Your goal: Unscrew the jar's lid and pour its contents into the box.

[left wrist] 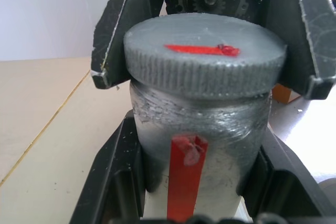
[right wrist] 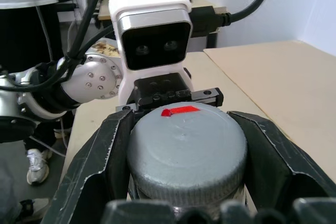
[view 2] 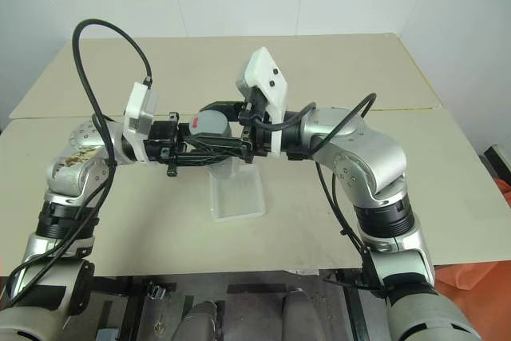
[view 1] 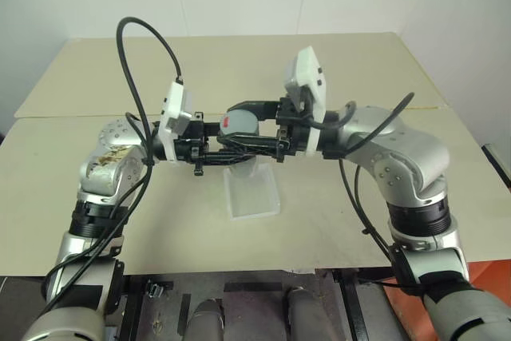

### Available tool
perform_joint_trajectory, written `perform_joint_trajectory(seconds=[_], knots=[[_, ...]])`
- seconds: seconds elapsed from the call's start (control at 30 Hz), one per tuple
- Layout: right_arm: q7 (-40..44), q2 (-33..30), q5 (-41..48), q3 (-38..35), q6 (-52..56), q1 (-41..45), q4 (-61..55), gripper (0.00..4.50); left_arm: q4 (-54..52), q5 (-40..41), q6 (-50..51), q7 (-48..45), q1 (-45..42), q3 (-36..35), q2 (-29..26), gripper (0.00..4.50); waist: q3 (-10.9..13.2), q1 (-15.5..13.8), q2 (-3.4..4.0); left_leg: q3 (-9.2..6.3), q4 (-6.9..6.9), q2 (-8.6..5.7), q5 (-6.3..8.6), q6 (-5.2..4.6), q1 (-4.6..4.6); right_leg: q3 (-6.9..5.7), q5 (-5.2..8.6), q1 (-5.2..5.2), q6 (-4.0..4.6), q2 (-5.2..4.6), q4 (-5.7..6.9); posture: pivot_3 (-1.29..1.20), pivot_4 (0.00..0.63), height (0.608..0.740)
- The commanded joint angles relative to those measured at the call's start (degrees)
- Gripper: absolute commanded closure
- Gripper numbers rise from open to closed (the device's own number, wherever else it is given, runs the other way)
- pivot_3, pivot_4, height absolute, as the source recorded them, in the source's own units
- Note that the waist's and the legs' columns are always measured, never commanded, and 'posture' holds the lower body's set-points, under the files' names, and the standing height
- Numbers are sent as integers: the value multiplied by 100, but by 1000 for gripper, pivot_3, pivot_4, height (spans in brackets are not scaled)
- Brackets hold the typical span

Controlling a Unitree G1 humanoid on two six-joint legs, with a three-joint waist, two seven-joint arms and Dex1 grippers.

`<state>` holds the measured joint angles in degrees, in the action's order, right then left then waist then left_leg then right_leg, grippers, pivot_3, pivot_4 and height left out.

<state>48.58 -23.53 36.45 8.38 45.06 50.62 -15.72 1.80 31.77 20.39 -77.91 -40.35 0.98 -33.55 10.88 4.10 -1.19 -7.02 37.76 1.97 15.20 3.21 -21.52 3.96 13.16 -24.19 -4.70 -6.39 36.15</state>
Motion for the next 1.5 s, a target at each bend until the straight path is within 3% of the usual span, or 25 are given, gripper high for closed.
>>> perform_joint_trajectory(seconds=[0.03,0.13,0.27,0.47,0.63,0.87,1.0,1.23,1.5], knots=[[1299,-256,205,-209,-783,138,266,1755,-322,326,137,-554,87,37,-175,2578,0,-2,0,0,0,0,0,0,1,0,0,2,0,0,-1,0,150,740],[2604,-365,181,37,-1312,328,750,1755,-509,543,385,-750,86,80,-222,2578,0,2,1,0,1,0,0,0,0,0,0,4,-1,0,-4,0,150,740],[3546,-143,190,230,-1636,691,1481,1755,-688,613,467,-963,111,168,-268,2578,1,44,1,1,0,2,0,0,4,0,0,4,0,2,0,0,150,740],[3787,223,-207,364,-2080,978,2150,1755,-843,625,488,-866,168,158,-273,2578,1,136,1,-2,0,2,-1,1,6,1,0,3,0,4,4,0,150,740],[3439,178,-282,159,-1968,848,1974,67,-836,542,478,-700,337,90,-323,2578,1,134,2,-5,0,2,-4,8,4,0,0,2,1,4,8,0,150,740],[1880,-294,-284,-581,-1496,286,902,25,-470,348,306,27,354,-242,-238,2578,1,111,2,-6,0,1,-4,8,3,-1,0,1,1,3,7,0,150,740],[1017,-569,177,-1046,-736,-22,-89,25,-283,145,104,304,363,-269,-197,2578,2,109,3,-6,0,1,-4,7,2,-1,0,0,1,3,6,0,150,740],[-227,-327,56,-576,43,-198,-825,25,-141,66,7,371,230,-147,-16,2578,1,125,2,-5,0,0,-3,5,7,2,0,3,3,3,7,0,150,740],[-602,-55,-387,59,-3,-5,-617,25,-196,80,40,295,161,-156,36,2578,1,124,3,-6,0,0,-3,5,1,1,0,-1,3,3,6,0,150,740]])
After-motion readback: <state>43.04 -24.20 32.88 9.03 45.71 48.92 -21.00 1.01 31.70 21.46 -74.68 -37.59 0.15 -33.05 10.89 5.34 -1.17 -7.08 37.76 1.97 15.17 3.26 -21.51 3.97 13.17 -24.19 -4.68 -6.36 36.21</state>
